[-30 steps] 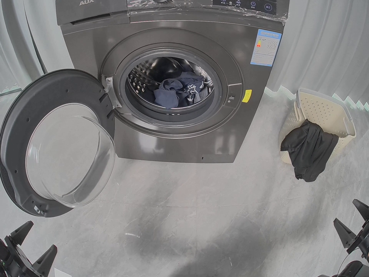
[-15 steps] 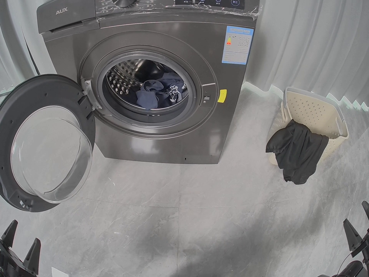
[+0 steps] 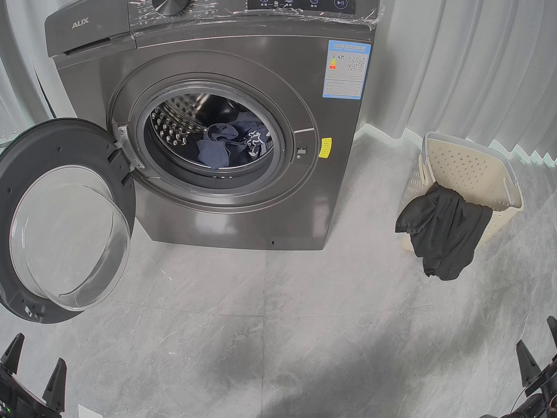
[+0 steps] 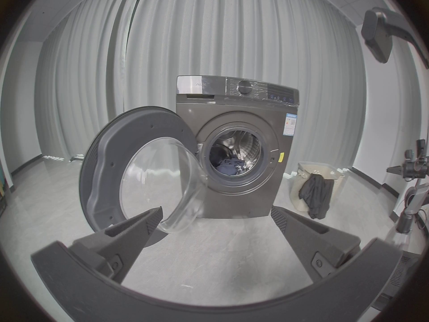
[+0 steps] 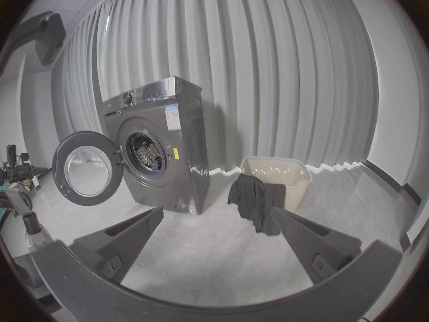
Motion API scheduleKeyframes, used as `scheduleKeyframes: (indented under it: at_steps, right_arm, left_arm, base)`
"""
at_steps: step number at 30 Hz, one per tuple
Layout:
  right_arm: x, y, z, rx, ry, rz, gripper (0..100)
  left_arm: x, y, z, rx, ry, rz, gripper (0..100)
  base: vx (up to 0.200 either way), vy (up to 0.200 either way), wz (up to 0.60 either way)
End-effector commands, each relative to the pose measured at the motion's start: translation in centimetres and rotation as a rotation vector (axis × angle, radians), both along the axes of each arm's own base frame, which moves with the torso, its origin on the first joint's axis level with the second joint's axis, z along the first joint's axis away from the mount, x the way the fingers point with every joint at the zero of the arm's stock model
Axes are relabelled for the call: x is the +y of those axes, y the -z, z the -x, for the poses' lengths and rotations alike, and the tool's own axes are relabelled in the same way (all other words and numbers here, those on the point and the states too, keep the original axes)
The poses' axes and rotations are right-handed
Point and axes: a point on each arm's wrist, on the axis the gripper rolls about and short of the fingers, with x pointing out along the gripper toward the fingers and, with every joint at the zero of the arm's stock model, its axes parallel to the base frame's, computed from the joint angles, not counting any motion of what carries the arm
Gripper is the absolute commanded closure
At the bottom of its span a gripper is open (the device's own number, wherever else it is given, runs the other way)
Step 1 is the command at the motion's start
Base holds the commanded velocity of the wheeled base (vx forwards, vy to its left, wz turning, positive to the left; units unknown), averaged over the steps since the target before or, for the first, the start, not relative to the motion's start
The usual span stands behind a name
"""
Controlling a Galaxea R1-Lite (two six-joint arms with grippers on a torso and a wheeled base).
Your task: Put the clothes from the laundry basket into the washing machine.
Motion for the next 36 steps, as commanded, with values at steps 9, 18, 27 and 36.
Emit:
scheduleKeyframes:
  at_steps: [9,18,27,36]
  right_arm:
    - [0.06,2.3,1.04,0.039,0.102,0.004,0]
    - [0.07,2.28,1.04,0.037,0.101,0.007,0]
    - [0.07,2.28,1.04,0.037,0.099,0.011,0]
    - [0.07,2.29,1.06,0.034,0.096,0.01,0]
  left_arm:
    - [-0.26,1.39,0.54,0.008,-0.077,-0.021,0]
    - [-0.18,1.42,0.55,0.014,-0.116,-0.109,0]
    - [-0.39,2.09,0.58,0.087,-0.017,-0.05,0]
    - [-0.38,2.04,0.54,0.075,-0.024,-0.038,0]
  base:
    - [0.0,-0.022,0.0]
    - [0.0,-0.2,0.0]
    - [0.0,-0.2,0.0]
    - [0.0,-0.2,0.0]
